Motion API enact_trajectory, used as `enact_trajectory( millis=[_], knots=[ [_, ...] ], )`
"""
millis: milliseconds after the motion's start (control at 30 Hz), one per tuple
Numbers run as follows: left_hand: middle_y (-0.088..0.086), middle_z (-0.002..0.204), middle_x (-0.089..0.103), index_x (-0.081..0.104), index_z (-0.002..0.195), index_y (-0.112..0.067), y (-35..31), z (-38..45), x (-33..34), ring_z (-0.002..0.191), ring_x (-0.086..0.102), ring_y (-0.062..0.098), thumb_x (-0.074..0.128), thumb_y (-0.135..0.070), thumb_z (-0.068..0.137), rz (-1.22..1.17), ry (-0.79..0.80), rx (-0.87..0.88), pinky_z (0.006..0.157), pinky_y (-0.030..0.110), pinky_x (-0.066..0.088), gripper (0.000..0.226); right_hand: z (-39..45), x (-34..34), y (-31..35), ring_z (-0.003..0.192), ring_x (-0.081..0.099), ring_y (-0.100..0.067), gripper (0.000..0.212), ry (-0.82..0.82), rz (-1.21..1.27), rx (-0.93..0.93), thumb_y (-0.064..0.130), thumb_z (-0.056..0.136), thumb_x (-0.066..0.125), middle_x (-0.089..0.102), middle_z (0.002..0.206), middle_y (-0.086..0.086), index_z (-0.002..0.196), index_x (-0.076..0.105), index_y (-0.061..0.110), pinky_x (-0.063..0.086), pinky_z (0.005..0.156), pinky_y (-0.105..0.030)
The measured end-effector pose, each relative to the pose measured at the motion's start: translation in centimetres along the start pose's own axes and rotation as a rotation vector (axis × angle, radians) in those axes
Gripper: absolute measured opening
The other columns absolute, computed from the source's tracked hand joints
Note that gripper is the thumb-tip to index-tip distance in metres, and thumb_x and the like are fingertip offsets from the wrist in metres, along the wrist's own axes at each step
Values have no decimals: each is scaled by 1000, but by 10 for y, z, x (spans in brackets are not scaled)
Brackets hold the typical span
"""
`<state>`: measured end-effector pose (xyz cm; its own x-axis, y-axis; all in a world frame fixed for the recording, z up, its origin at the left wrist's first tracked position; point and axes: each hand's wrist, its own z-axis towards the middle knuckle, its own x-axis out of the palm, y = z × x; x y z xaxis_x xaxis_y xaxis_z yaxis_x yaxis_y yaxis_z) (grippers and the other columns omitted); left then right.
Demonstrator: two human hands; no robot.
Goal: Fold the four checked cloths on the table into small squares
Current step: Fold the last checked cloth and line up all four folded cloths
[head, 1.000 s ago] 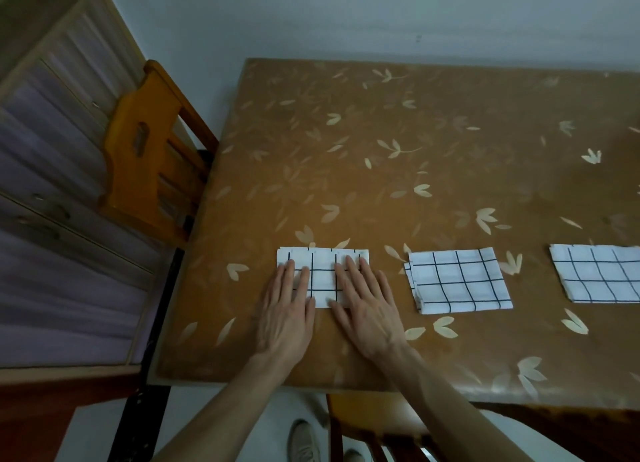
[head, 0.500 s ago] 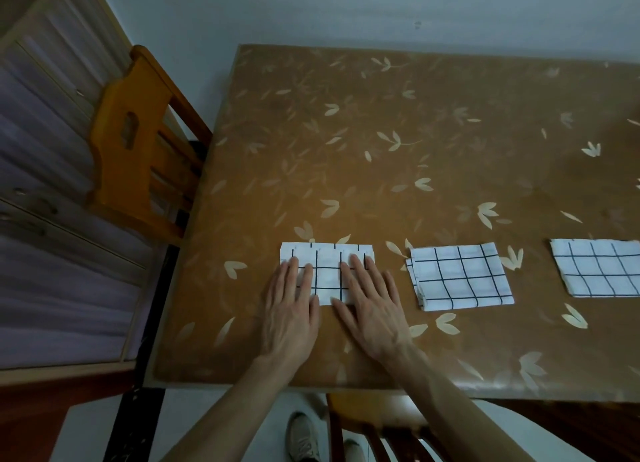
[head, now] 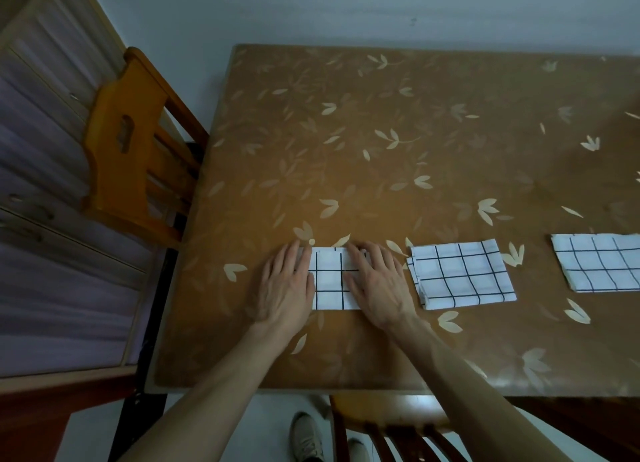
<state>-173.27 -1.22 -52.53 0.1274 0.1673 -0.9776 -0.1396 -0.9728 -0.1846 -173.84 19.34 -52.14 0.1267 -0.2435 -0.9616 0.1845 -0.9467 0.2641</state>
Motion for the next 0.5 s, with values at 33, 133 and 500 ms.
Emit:
enact_trajectory(
  millis=[33, 133, 500],
  knots=[
    [7, 167, 29, 27, 160, -20, 0, -2, 2, 153, 26, 25, 35, -38, 107, 4, -9, 0, 124, 44, 26, 57, -2, 0, 1, 140, 41, -28, 56, -8, -3, -1, 47, 105, 45, 43, 153, -4, 155, 36, 22, 36, 116, -45],
    [8, 168, 25, 25, 161, -20, 0, -2, 5, 155, 22, 26, 34, -38, 107, 4, -3, -3, 125, 45, 24, 58, -2, -1, 1, 139, 41, -27, 55, -15, -12, -11, 47, 106, 45, 43, 152, -3, 154, 36, 22, 36, 116, -44],
    [9, 164, 34, 36, 157, -14, -13, -14, -10, 154, 26, 28, 34, -35, 106, -28, -56, 2, 124, 51, 25, 55, -36, -46, -18, 144, 41, -26, 54, -111, 77, 66, 47, 108, 32, 46, 154, -4, 153, 39, 19, 34, 119, -43]
  ],
)
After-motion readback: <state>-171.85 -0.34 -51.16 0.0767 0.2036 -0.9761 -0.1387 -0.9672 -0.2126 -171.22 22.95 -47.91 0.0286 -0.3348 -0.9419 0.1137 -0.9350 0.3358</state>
